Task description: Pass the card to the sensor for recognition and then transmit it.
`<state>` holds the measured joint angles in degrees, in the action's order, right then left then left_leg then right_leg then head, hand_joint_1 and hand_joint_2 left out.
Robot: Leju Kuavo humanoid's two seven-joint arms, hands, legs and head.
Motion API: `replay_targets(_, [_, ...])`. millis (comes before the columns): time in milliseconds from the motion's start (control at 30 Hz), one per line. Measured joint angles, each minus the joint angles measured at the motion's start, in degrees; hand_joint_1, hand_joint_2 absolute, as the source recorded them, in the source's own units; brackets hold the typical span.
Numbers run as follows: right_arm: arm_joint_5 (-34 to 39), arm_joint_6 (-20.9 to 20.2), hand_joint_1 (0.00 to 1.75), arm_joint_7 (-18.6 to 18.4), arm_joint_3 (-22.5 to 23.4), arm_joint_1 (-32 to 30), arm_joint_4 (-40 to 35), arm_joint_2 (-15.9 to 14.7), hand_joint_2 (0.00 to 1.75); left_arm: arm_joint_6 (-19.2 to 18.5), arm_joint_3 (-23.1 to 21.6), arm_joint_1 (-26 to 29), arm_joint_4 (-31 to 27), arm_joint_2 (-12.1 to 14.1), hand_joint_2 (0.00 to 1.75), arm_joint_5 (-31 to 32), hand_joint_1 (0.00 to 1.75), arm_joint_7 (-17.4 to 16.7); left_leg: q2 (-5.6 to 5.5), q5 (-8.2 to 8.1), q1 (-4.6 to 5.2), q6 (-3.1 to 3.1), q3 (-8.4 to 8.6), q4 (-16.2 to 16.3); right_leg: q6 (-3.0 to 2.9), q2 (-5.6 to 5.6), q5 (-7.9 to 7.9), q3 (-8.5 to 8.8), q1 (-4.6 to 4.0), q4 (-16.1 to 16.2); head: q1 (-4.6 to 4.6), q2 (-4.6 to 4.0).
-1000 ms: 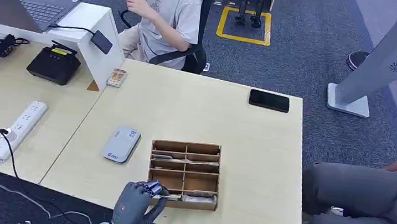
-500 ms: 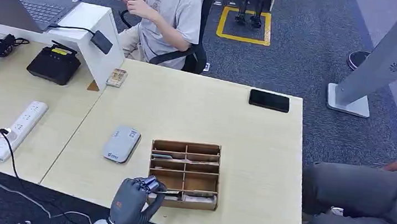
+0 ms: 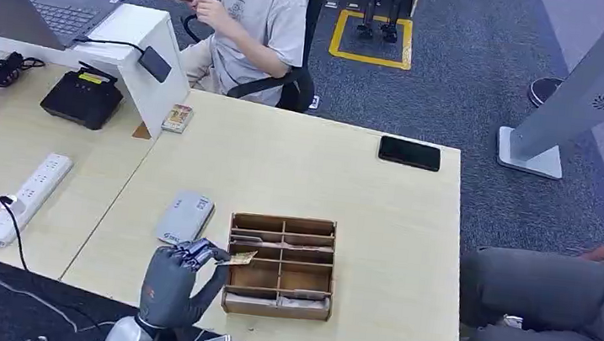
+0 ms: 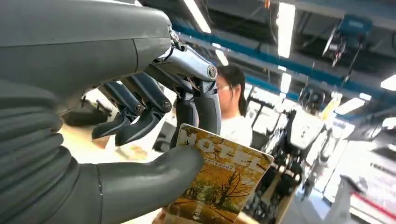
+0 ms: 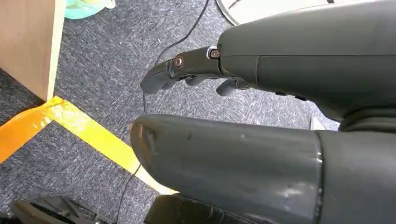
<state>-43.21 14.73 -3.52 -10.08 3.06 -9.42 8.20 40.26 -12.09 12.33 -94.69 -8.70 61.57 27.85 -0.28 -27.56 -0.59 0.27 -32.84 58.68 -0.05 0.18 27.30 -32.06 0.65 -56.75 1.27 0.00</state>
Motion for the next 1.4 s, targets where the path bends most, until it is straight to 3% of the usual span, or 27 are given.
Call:
replay_targets(300, [-0.88, -0.07, 0.0, -0.2, 0.5, -0.04, 0.0, 0.33, 0.0, 0.0, 1.77, -0.45, -2.95, -1.09, 1.75, 0.26, 1.75, 1.79, 0.0, 0.0, 0.0, 0.0, 0.0, 0.0, 0.0, 0.0, 0.0, -0.01, 0.0, 0.0, 0.0, 0.0])
replay_targets(400, [-1.38, -0.15, 0.0, -0.35, 0.57, -0.04, 0.0, 0.35, 0.0, 0.0, 2.65, -1.51, -2.95, -2.86, 1.75, 0.2, 1.75, 2.32, 0.0, 0.0, 0.0, 0.0, 0.0, 0.0, 0.0, 0.0, 0.0, 0.0, 0.0, 0.0, 0.0, 0.0])
replay_targets(533, [-3.23, -1.16, 0.0, -0.59, 0.55, 0.0, 0.0, 0.48, 0.0, 0.0, 6.03, -4.87, -3.12, -6.71, 1.75, 4.58, 1.75, 5.55, -0.01, 0.03, 0.01, 0.03, 0.03, 0.0, 0.0, -0.01, -0.02, 0.04, 0.0, 0.0, -0.07, 0.0])
replay_targets(833, [-5.96, -2.34, 0.0, -0.26, 0.46, 0.23, -0.07, 0.79, 0.0, -0.07, 10.36, -14.62, -1.18, -6.95, 1.75, 11.83, 1.75, -1.4, 0.06, 0.06, 0.0, 0.01, 0.08, 0.0, -0.04, 0.08, -0.05, -0.04, -0.02, -0.03, -0.04, 0.0])
replay_targets(1067, [-7.61, -3.28, 0.0, -0.79, 0.41, 0.42, -0.17, 0.79, 0.0, -0.09, 14.62, -24.35, 6.17, -7.65, 1.75, 12.64, 1.75, -2.8, 0.06, 0.09, 0.0, -0.01, 0.05, 0.01, -0.06, 0.08, -0.07, -0.04, -0.01, -0.05, -0.02, 0.0])
replay_targets(1267, [-8.68, -3.76, 0.0, -0.72, 0.41, 0.48, -0.26, 0.79, 0.0, -0.09, 20.26, -29.52, 10.1, -8.85, 1.75, 18.15, 1.75, -3.28, 0.06, 0.09, 0.0, -0.01, 0.04, 0.0, -0.06, 0.08, -0.07, -0.05, -0.01, -0.05, -0.04, 0.0])
replay_targets(1400, [-9.24, -3.76, 0.0, -0.61, 0.44, 0.51, -0.31, 0.79, 0.0, -0.09, 22.84, -31.5, 12.18, -9.01, 1.75, 21.73, 1.75, -5.62, 0.06, 0.09, 0.0, -0.01, 0.03, 0.0, -0.06, 0.08, -0.07, -0.06, -0.02, -0.06, -0.04, 0.0])
